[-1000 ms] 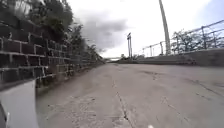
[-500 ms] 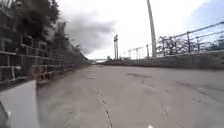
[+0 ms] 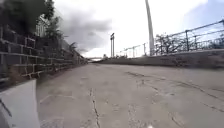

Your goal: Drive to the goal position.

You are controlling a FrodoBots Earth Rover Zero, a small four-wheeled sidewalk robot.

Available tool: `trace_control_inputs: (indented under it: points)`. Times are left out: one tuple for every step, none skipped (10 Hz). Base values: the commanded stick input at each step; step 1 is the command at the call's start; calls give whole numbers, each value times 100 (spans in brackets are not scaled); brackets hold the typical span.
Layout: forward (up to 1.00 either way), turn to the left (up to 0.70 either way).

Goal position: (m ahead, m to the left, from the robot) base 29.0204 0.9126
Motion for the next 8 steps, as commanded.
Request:
trace_control_inputs:
  points:
    - [70,0]
    - [70,0]
    - [70,0]
    - [70,0]
    - [70,0]
    - [70,0]
    - [70,0]
    - [70,0]
